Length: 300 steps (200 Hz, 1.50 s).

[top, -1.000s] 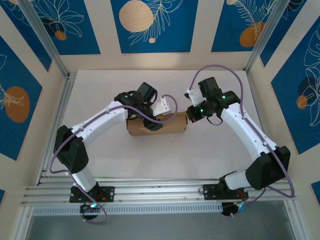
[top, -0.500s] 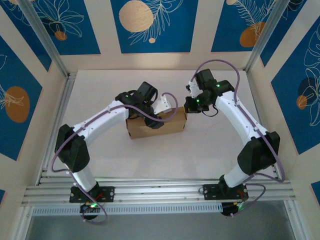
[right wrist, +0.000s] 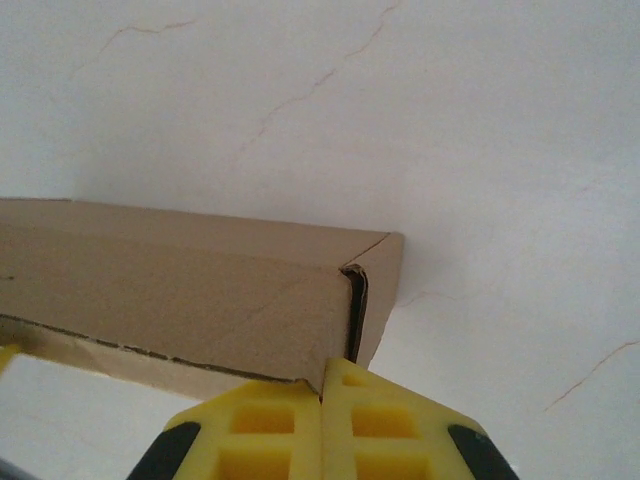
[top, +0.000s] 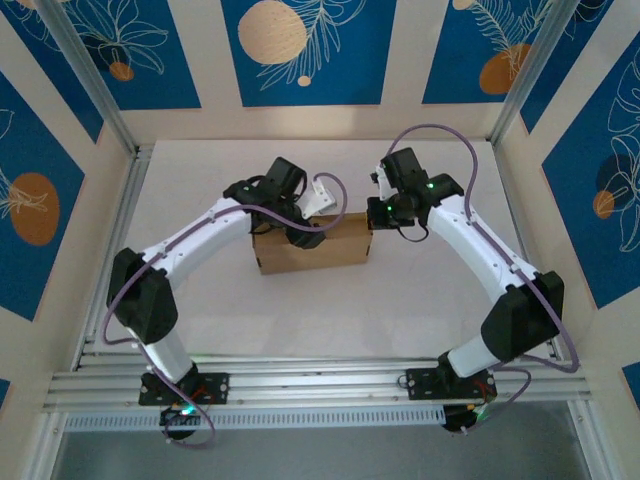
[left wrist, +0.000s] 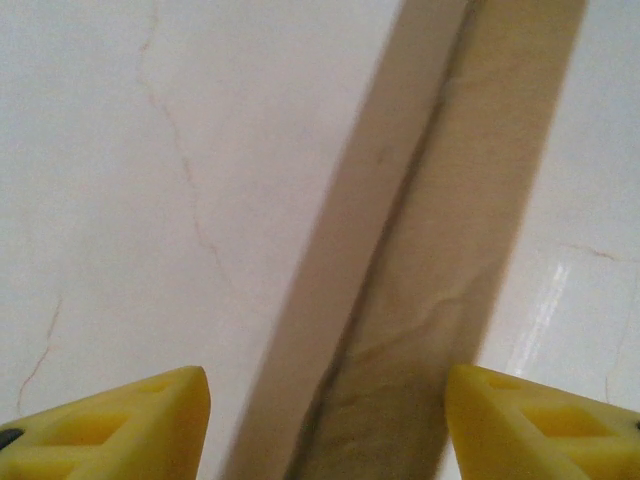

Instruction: Fold the paper box

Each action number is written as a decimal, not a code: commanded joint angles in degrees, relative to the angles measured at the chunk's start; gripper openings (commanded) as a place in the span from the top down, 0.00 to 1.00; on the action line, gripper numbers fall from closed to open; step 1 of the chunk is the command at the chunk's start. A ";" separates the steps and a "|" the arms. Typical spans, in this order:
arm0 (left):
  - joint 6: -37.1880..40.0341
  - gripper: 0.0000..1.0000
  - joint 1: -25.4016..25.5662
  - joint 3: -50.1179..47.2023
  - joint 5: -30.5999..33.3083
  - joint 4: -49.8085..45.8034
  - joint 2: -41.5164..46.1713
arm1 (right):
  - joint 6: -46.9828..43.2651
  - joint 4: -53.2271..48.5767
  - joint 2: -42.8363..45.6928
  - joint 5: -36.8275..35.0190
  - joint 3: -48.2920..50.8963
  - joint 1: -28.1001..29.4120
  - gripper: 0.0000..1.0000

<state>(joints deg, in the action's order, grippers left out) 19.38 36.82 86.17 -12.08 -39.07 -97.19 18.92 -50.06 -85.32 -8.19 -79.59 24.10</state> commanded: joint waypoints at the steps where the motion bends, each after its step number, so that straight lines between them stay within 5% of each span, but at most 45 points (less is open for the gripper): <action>1: -2.85 0.35 -1.48 -0.53 -2.84 2.60 5.16 | -0.90 -0.47 1.37 -4.21 2.93 0.47 1.00; 59: -8.14 0.33 -2.22 -2.85 2.51 3.35 15.70 | -1.61 0.05 1.23 -2.83 2.66 0.60 1.00; 139: -5.23 0.27 -14.03 -29.55 6.98 9.91 40.66 | -3.88 -0.70 -0.46 -2.21 0.81 0.87 1.00; 212: -5.87 0.36 -17.62 -33.88 -1.44 12.80 36.15 | -3.72 -0.32 -0.84 -0.60 0.46 0.89 1.00; 300: -14.70 0.89 -17.65 -28.33 -6.08 13.83 29.25 | -3.20 -0.30 0.60 -0.78 1.78 1.26 1.00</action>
<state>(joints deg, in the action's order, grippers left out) 8.80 19.75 55.44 -15.77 -26.02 -67.92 15.51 -48.01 -84.64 -10.13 -78.41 24.67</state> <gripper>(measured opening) 0.169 0.066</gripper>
